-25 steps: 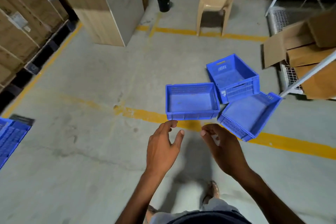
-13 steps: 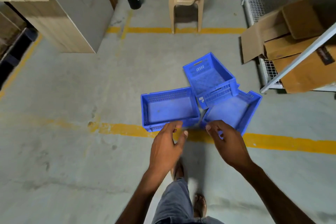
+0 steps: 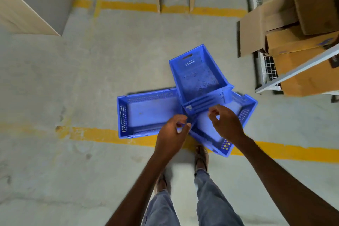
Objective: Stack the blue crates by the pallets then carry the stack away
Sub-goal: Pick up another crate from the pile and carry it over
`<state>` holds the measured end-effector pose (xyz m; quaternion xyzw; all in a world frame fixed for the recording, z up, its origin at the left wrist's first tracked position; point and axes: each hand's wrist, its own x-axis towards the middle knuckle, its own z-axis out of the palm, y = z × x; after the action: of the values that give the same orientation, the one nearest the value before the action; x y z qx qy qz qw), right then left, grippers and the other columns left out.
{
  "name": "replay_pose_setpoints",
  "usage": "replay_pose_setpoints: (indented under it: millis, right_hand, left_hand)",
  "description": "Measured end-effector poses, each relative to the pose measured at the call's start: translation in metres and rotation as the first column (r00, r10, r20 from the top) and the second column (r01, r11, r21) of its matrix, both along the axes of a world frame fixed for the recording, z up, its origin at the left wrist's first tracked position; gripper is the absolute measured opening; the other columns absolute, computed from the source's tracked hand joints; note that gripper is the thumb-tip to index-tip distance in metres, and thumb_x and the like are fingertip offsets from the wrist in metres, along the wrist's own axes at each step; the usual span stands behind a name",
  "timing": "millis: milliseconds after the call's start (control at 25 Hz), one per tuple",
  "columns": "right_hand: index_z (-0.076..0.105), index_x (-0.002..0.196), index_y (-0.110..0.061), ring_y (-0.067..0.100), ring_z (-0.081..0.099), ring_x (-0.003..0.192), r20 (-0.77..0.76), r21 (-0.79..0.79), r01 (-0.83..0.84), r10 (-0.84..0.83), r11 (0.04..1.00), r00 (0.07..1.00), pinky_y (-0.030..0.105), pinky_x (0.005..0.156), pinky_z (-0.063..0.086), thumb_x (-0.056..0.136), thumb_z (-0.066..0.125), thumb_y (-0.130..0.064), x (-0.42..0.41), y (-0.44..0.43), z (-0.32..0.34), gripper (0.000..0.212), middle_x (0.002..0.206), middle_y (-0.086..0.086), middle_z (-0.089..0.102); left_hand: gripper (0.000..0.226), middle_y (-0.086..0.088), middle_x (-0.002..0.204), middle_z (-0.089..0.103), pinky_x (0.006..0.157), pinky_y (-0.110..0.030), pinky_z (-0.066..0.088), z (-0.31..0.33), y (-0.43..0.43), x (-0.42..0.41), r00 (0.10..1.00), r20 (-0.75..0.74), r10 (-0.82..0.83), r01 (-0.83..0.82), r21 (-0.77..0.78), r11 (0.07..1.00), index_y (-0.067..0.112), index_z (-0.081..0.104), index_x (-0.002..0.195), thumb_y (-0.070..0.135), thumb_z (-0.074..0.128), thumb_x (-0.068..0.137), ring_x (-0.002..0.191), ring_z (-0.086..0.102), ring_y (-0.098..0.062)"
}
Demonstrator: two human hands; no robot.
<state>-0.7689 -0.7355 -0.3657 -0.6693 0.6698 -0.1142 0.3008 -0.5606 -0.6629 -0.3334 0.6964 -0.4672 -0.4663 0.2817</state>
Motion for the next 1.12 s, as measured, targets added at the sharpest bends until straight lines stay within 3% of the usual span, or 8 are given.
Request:
replay_pose_setpoints:
  millis: [240, 400, 520, 600, 680, 760, 920, 1120]
  right_hand:
    - [0.065, 0.113, -0.010, 0.033, 0.058, 0.115, -0.183, 0.165, -0.183, 0.212, 0.969, 0.960, 0.042, 0.093, 0.048, 0.092, 0.059, -0.019, -0.030, -0.114, -0.128, 0.024, 0.115, 0.012, 0.067]
    - [0.055, 0.126, -0.003, 0.041, 0.052, 0.119, -0.336, 0.191, -0.312, 0.361, 0.931, 0.870, 0.050, 0.099, 0.045, 0.083, 0.060, -0.005, -0.046, -0.169, -0.205, 0.044, 0.125, 0.020, 0.057]
    - [0.054, 0.120, -0.004, 0.038, 0.054, 0.113, -0.495, 0.255, -0.486, 0.545, 0.836, 0.677, 0.047, 0.093, 0.045, 0.073, 0.068, -0.008, -0.049, -0.199, -0.251, 0.050, 0.119, 0.016, 0.058]
    - [0.055, 0.119, -0.011, 0.034, 0.059, 0.107, -0.566, 0.355, -0.580, 0.662, 0.733, 0.491, 0.044, 0.094, 0.043, 0.076, 0.068, -0.016, -0.047, -0.213, -0.272, 0.045, 0.113, 0.012, 0.063]
    - [0.057, 0.118, -0.014, 0.033, 0.064, 0.104, -0.574, 0.393, -0.618, 0.707, 0.680, 0.413, 0.042, 0.091, 0.045, 0.081, 0.066, -0.013, -0.046, -0.223, -0.284, 0.038, 0.109, 0.011, 0.067]
    - [0.058, 0.114, -0.015, 0.034, 0.064, 0.106, -0.545, 0.395, -0.613, 0.712, 0.684, 0.443, 0.040, 0.091, 0.045, 0.083, 0.062, -0.007, -0.041, -0.229, -0.286, 0.032, 0.109, 0.011, 0.068]
    - [0.061, 0.101, -0.016, 0.035, 0.064, 0.101, -0.487, 0.283, -0.571, 0.629, 0.770, 0.606, 0.039, 0.081, 0.043, 0.083, 0.060, -0.005, -0.039, -0.234, -0.255, 0.021, 0.099, 0.011, 0.070]
    - [0.065, 0.100, -0.015, 0.035, 0.066, 0.092, -0.406, 0.229, -0.590, 0.627, 0.774, 0.665, 0.031, 0.065, 0.039, 0.086, 0.066, -0.011, -0.020, -0.238, -0.165, 0.015, 0.094, 0.010, 0.071]
  left_hand:
    - [0.009, 0.011, 0.090, 0.071, 0.073, -0.014, 0.049, -0.089, -0.091, -0.055, 0.962, -0.124, 0.242, -0.218, 0.182, 0.959, 0.027, 0.066, 0.099, 0.028, 0.067, 0.089, 0.076, 0.064, 0.009]
    - [0.013, 0.015, 0.084, 0.067, 0.085, -0.026, 0.051, -0.170, -0.134, -0.082, 0.911, -0.159, 0.380, -0.318, 0.313, 0.895, 0.021, 0.069, 0.102, 0.024, 0.068, 0.090, 0.074, 0.062, 0.010]
    - [0.015, 0.013, 0.085, 0.068, 0.093, -0.033, 0.052, -0.230, -0.155, -0.095, 0.893, -0.158, 0.422, -0.345, 0.362, 0.866, 0.025, 0.068, 0.099, 0.030, 0.068, 0.085, 0.094, 0.068, -0.011]
    - [0.018, 0.012, 0.089, 0.068, 0.092, -0.029, 0.049, -0.262, -0.164, -0.102, 0.905, -0.131, 0.404, -0.324, 0.400, 0.857, 0.025, 0.067, 0.103, 0.031, 0.065, 0.085, 0.099, 0.067, -0.014]
    - [0.026, 0.007, 0.097, 0.070, 0.094, -0.032, 0.050, -0.285, -0.171, -0.112, 0.920, -0.130, 0.370, -0.286, 0.425, 0.859, 0.022, 0.066, 0.112, 0.031, 0.065, 0.087, 0.103, 0.067, -0.018]
    - [0.035, -0.001, 0.112, 0.072, 0.097, -0.039, 0.050, -0.299, -0.176, -0.122, 0.936, -0.139, 0.324, -0.234, 0.443, 0.865, 0.020, 0.063, 0.119, 0.035, 0.065, 0.087, 0.109, 0.066, -0.025]
    - [0.055, -0.006, 0.144, 0.053, 0.105, -0.033, 0.038, -0.278, -0.190, -0.131, 0.959, -0.142, 0.244, -0.156, 0.456, 0.876, 0.016, 0.045, 0.144, 0.030, 0.061, 0.094, 0.133, 0.050, -0.025]
    - [0.056, -0.001, 0.136, 0.056, 0.105, -0.043, 0.045, -0.222, -0.185, -0.122, 0.952, -0.115, 0.284, -0.227, 0.358, 0.906, 0.024, 0.047, 0.138, 0.028, 0.065, 0.085, 0.123, 0.056, -0.022]
